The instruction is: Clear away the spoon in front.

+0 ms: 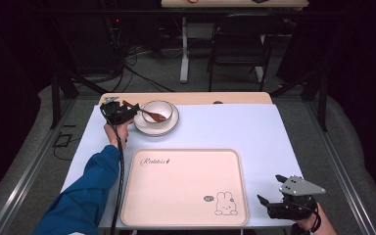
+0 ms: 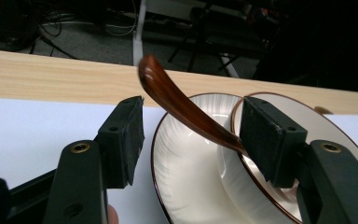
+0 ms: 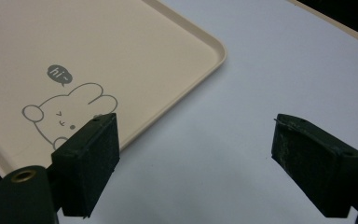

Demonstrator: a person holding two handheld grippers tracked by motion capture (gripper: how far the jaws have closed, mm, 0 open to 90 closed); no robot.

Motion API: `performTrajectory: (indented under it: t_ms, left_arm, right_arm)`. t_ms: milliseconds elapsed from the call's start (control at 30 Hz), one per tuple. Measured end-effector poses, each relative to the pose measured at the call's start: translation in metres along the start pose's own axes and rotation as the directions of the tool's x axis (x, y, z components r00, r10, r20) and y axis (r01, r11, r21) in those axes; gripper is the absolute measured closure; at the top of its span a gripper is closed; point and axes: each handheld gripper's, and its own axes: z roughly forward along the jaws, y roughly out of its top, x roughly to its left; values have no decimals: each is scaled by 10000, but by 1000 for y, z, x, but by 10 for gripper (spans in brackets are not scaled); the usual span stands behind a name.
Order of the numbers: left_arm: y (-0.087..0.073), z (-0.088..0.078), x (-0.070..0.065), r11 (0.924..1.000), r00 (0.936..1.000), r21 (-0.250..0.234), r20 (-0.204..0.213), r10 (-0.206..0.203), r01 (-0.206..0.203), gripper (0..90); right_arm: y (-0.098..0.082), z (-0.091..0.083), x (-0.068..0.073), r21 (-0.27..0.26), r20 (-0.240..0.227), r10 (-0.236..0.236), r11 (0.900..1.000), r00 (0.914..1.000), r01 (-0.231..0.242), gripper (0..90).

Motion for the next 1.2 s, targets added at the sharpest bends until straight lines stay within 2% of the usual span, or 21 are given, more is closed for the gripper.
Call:
performTrajectory:
  t_ms: [33,133,267,400,700,1200]
  left_arm:
    - [1,2,1,10000,10000,-17,28,-83,83,404]
    - [0,3,2,9999,10000,-138,58,4,-4,438]
    - [0,4,2,9997,9997,-223,230,25,-20,534]
    - [-1,5,-1,9996,9997,-263,213,109,-104,609]
    - [0,2,-1,9993,9996,-380,298,-3,15,652]
    - [5,-8,-9,9975,9976,-697,673,138,-91,721]
  right_arm:
    - [0,0,0,5,1,11,10000,10000,-11,143]
    - [0,0,0,23,-7,1,10000,10000,-1,143]
    - [0,0,0,27,-5,-4,10000,10000,4,143]
    - [0,0,0,9,-3,10,10000,10000,-10,143]
    - [0,0,0,7,2,-6,10000,10000,6,143]
    - [0,0,0,-13,32,6,10000,10000,-6,143]
